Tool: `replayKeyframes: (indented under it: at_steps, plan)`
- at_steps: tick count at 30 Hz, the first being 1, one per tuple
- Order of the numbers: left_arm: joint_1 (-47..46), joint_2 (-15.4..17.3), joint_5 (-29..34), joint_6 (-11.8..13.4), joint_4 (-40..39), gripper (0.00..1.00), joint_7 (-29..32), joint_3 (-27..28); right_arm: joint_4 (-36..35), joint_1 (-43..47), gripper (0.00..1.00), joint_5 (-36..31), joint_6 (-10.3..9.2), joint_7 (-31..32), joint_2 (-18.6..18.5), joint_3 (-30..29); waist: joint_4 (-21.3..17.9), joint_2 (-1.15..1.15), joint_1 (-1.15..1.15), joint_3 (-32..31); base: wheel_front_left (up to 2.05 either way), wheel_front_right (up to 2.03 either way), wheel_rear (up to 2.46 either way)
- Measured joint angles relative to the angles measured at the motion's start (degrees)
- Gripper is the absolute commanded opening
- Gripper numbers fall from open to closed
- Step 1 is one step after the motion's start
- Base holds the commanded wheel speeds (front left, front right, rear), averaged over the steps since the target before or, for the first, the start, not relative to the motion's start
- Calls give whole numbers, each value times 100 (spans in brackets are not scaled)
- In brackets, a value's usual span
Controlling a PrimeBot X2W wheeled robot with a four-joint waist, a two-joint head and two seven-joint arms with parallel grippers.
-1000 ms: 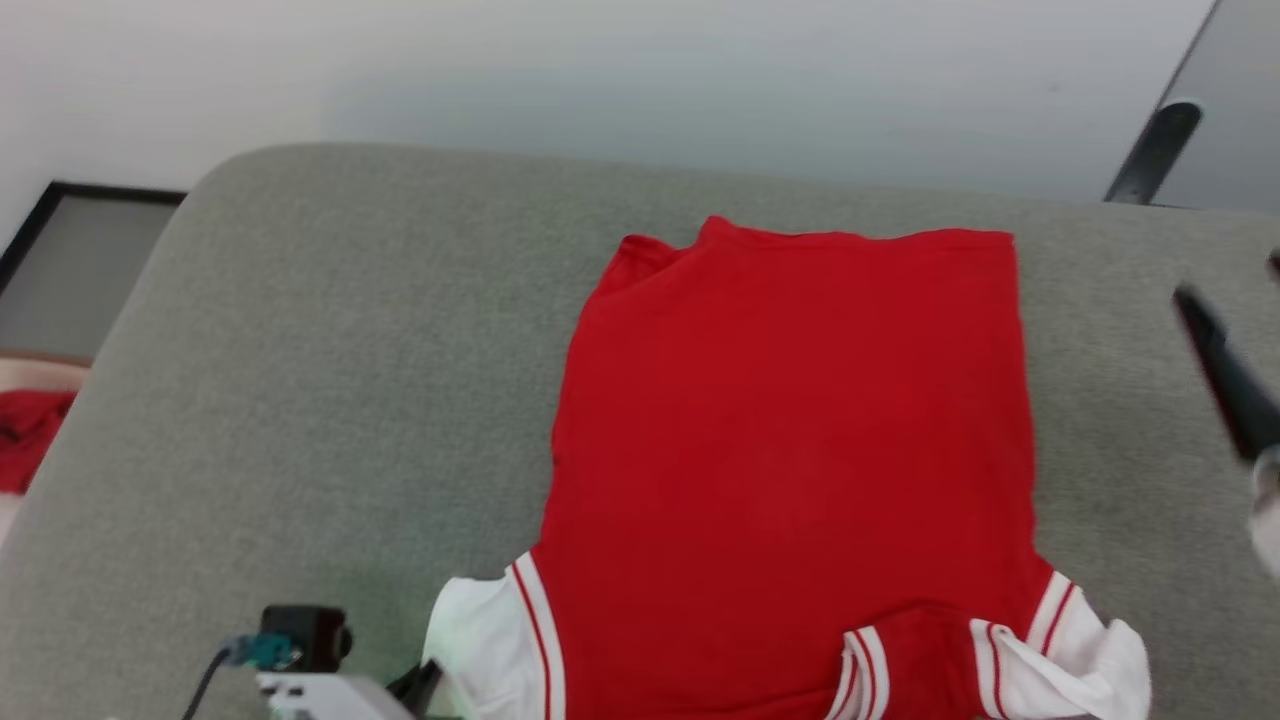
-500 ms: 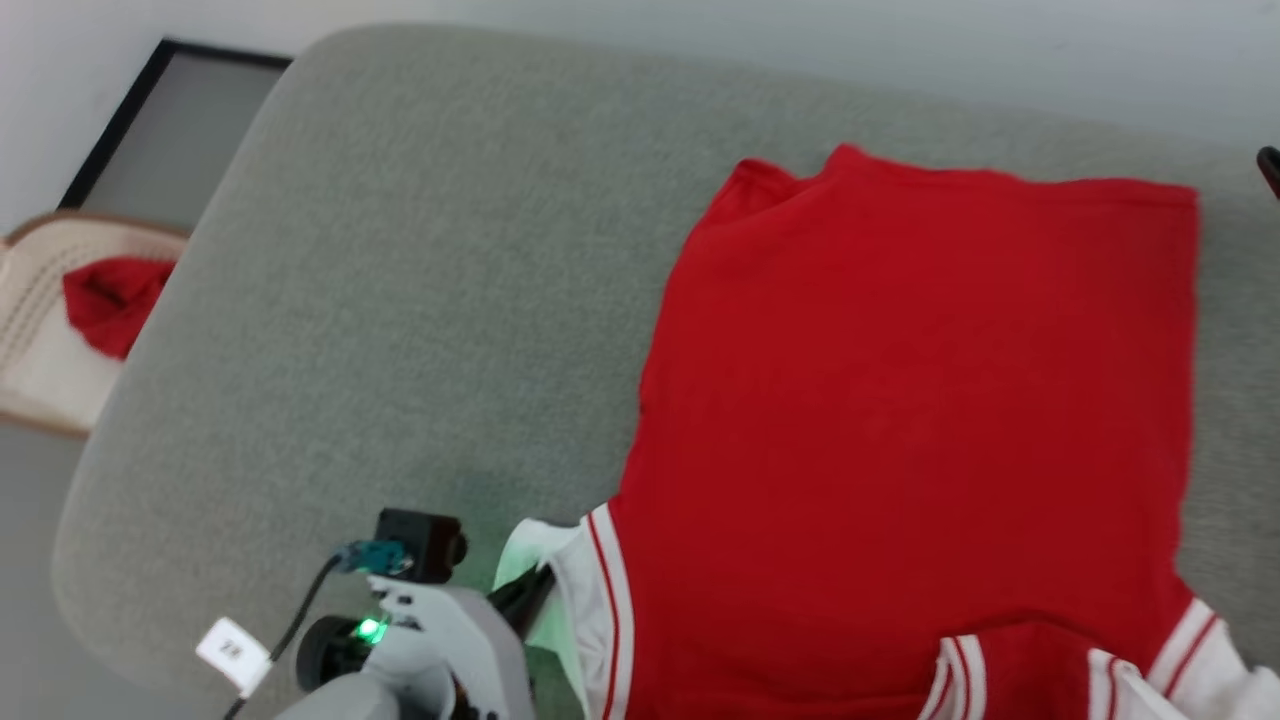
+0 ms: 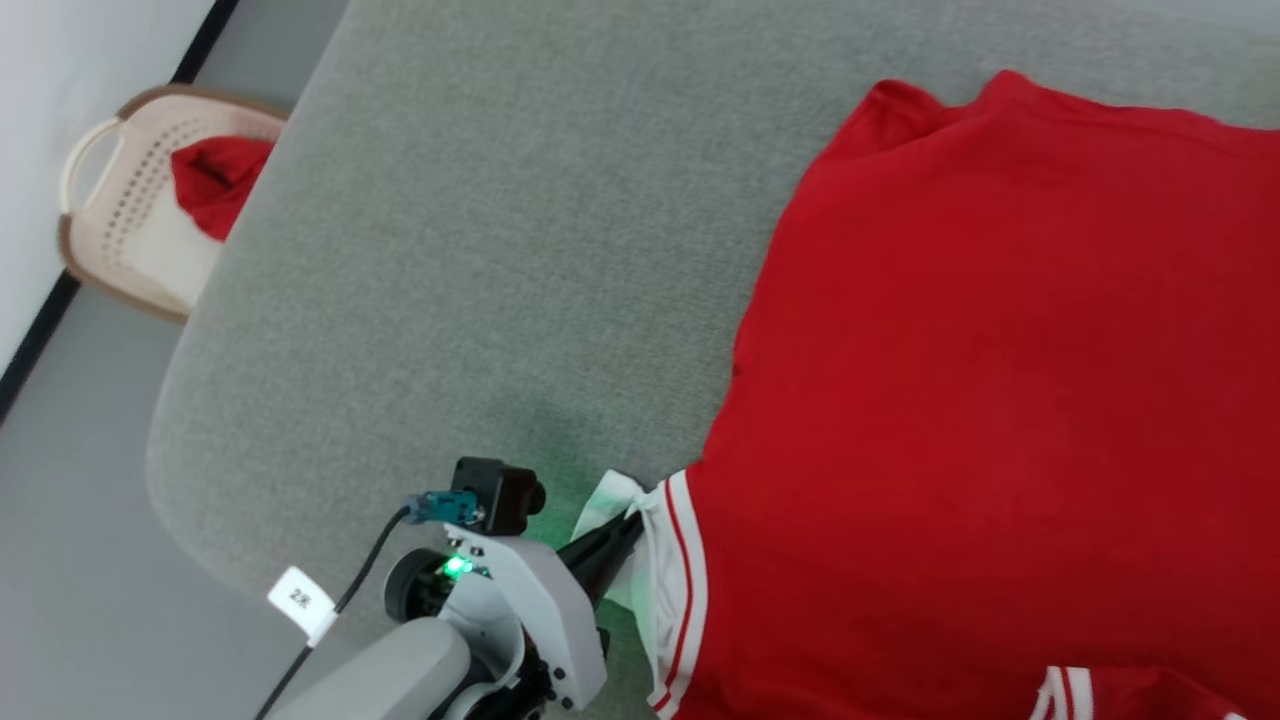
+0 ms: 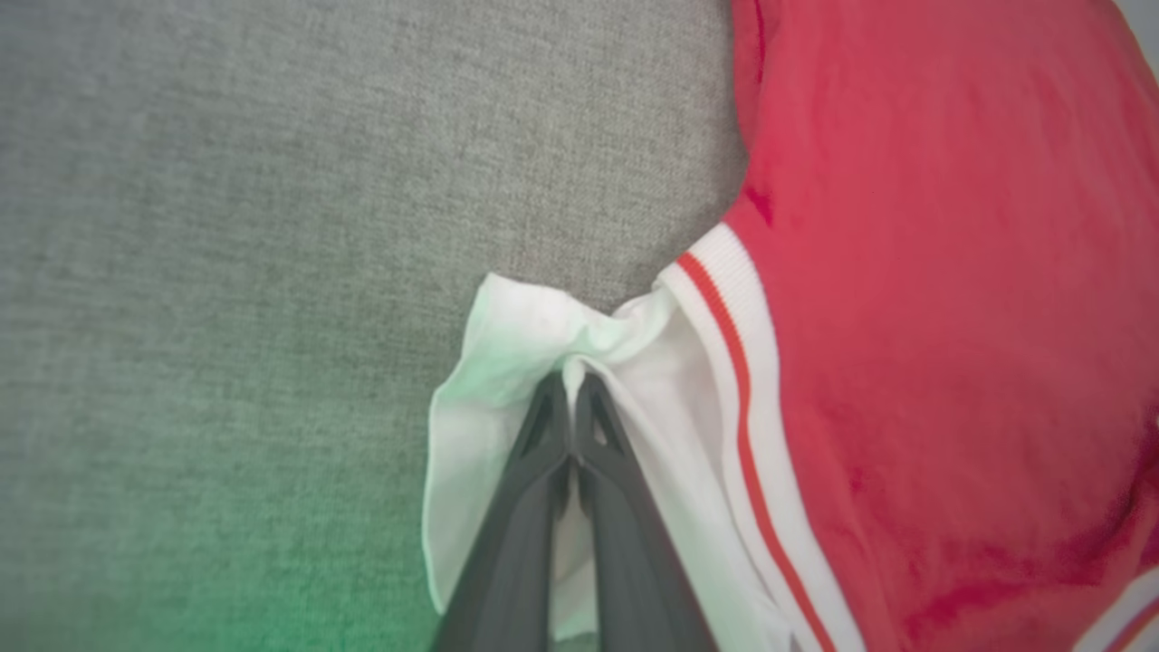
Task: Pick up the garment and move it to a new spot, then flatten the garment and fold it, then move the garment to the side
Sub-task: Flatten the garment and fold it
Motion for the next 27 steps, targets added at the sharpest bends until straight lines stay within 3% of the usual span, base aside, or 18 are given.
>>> replayKeyframes:
  at_steps: [10, 11, 12, 27]
  plan:
    - [-147, -297, -24, -286, 318, 0, -131, -25, 669, -334, 100, -806, 1, 389, 152, -665, 353, 0, 0, 324, 0, 0, 0]
    - [-165, -308, -29, -311, 347, 0, -140, -26, 702, -365, 71, -878, 1, 448, 171, -706, 367, 0, 0, 346, 0, 0, 0]
    - [-174, -318, -31, -330, 374, 0, -158, -25, 702, -378, 0, -961, 1, 481, 187, -733, 375, 0, 0, 363, 0, 0, 0]
    - [-217, -339, -107, -472, 699, 0, -278, 53, 490, -360, 0, -1293, 0, 560, 527, -1172, 171, 0, 0, 282, 0, 0, 0]
